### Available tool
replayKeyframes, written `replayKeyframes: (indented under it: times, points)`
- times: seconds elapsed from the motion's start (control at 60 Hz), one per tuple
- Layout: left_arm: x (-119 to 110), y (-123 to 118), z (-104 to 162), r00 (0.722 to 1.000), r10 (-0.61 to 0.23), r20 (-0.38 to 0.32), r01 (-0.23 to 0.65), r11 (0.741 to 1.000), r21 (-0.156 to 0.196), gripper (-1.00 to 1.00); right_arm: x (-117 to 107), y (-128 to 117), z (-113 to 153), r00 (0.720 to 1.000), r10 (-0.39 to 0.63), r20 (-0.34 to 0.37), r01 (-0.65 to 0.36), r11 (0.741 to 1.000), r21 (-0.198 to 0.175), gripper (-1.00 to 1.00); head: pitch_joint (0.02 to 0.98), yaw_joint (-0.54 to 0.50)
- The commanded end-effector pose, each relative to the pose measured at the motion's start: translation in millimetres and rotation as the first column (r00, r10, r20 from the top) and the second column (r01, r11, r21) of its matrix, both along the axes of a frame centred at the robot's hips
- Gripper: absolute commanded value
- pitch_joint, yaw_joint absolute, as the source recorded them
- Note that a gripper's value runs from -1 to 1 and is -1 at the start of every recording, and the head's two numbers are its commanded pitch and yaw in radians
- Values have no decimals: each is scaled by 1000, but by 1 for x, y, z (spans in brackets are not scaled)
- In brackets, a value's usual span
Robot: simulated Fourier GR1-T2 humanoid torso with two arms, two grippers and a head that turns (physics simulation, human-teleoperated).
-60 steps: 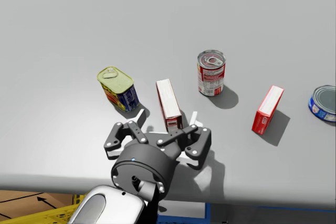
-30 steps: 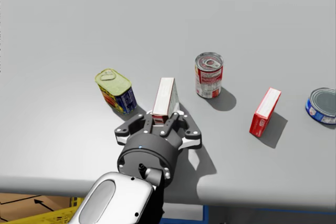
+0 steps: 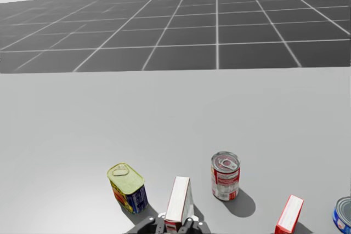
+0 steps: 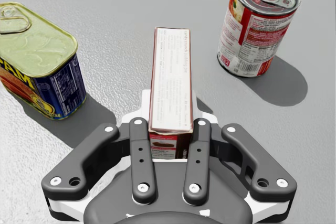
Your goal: Pick up the pudding box and lift it.
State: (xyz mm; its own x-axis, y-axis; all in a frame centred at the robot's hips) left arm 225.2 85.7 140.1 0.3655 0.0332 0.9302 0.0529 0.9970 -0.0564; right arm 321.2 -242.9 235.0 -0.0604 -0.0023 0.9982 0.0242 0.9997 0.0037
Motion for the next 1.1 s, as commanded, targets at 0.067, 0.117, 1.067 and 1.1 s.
replayKeyframes:
  times: [0.067,0.117,1.067,1.1]
  points:
    - [-5,0,-13,997,-63,-36,63,998,7,979,0,-1,-1,1000,-5,2,5,1000,-5,-1000,493,171]
    - [-5,0,-13,997,-62,-36,63,998,8,984,0,-1,-1,1000,-5,2,5,1000,-5,-1000,487,173]
    - [10,-2,93,965,-138,223,113,986,123,969,-1,-1,0,1000,12,4,-12,1000,-4,-1000,450,173]
    - [11,-1,99,961,-137,239,109,986,127,993,-1,-2,0,1000,13,3,-13,1000,-4,-1000,449,173]
